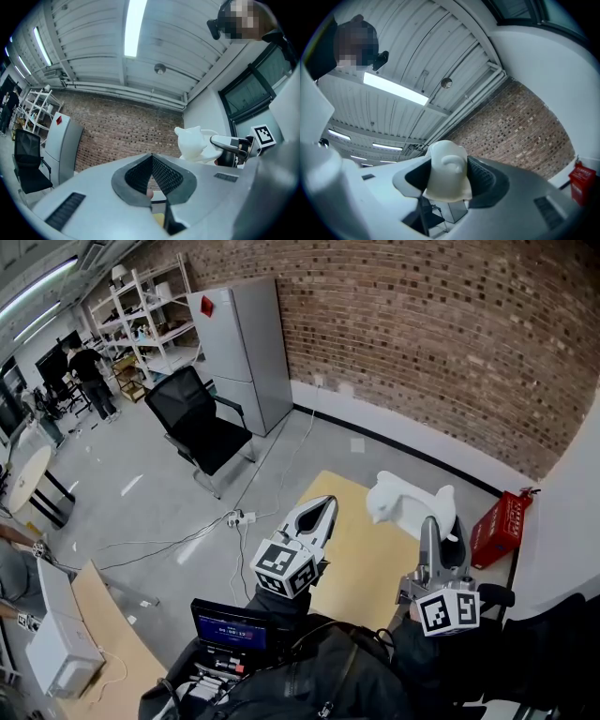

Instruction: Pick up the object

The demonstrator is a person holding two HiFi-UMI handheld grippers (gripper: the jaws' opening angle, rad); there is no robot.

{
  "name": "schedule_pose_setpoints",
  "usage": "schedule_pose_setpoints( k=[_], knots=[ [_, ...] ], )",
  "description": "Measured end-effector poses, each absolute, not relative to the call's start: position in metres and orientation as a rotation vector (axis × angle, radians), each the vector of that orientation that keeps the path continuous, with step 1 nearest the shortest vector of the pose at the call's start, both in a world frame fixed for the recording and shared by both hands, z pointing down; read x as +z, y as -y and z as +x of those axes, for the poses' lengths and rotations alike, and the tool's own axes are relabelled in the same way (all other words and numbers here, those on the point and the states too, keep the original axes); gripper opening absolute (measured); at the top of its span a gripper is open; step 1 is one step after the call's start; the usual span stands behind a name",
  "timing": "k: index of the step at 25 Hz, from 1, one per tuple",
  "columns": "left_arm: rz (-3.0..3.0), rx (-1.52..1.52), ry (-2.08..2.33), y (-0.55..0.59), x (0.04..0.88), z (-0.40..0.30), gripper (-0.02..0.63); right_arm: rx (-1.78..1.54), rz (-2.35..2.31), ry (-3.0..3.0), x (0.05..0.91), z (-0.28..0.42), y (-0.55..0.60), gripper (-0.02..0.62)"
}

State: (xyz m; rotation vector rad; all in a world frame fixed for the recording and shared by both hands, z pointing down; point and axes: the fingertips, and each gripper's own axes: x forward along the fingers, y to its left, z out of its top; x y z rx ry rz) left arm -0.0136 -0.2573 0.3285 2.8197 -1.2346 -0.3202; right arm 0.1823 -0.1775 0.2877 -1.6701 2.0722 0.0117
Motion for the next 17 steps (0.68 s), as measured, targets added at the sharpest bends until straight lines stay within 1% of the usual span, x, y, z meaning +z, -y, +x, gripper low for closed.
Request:
schedule_pose_setpoints(
  k=[17],
  knots=[
    [2.805, -0.299, 1.216, 0.2571, 0.3331, -0.0106, -0.002, 0.009, -1.675, -2.078, 0.2899, 0.1827, 0.1769, 0.236]
  ],
)
